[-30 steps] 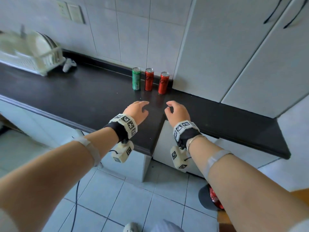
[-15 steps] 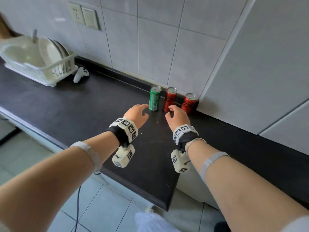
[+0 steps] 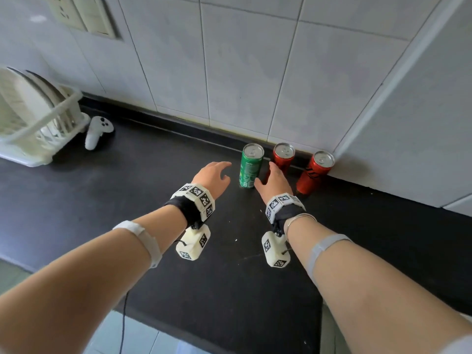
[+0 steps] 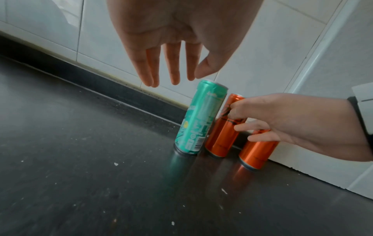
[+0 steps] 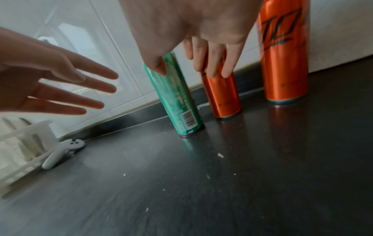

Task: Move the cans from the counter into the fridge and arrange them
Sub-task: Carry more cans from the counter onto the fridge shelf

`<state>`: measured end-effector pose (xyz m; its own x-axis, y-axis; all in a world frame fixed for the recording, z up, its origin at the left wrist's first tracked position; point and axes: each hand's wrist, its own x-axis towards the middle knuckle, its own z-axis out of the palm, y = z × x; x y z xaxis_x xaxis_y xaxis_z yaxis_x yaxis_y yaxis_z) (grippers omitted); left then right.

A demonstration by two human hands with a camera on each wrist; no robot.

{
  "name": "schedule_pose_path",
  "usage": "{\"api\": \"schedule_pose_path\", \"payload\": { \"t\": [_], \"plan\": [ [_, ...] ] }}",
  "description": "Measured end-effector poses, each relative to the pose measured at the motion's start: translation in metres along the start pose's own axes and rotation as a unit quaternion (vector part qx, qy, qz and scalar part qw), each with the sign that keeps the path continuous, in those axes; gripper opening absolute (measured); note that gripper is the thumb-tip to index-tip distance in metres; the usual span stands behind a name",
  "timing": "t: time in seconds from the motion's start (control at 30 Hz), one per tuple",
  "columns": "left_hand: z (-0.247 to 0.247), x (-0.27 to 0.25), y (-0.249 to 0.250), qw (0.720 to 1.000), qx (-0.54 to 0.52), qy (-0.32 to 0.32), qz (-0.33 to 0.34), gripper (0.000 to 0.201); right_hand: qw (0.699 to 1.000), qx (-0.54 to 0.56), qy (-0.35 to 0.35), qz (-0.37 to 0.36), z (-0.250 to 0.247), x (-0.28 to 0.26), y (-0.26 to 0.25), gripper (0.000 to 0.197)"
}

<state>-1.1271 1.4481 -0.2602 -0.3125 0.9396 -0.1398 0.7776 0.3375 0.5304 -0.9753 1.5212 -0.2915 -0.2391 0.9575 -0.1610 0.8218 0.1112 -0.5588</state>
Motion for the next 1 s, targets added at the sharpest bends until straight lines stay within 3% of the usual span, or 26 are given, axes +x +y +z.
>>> {"api": "schedule_pose_path", "payload": {
  "t": [0.23, 0.5, 0.8, 1.0],
  "plan": [
    [0.001, 0.045, -0.038, 0.999, 0.009, -0.038, 0.016, 0.047, 0.993, 0.100, 0.023, 0.050, 0.032, 0.030, -0.016, 0.069],
    [-0.004, 0.062, -0.054, 0.997, 0.017, -0.067, 0.024, 0.046, 0.990, 0.088, 0.080, 0.080, 0.028, 0.031, -0.038, 0.057],
    [-0.021, 0.077, -0.010, 0.993, 0.029, -0.084, 0.071, 0.050, 0.975, 0.117, 0.184, 0.045, -0.029, -0.004, -0.052, 0.060],
    [-0.003, 0.087, 0.030, 0.986, 0.038, -0.126, 0.102, 0.062, 0.967, 0.115, 0.213, 0.078, -0.065, -0.027, -0.024, 0.061]
  ]
}}
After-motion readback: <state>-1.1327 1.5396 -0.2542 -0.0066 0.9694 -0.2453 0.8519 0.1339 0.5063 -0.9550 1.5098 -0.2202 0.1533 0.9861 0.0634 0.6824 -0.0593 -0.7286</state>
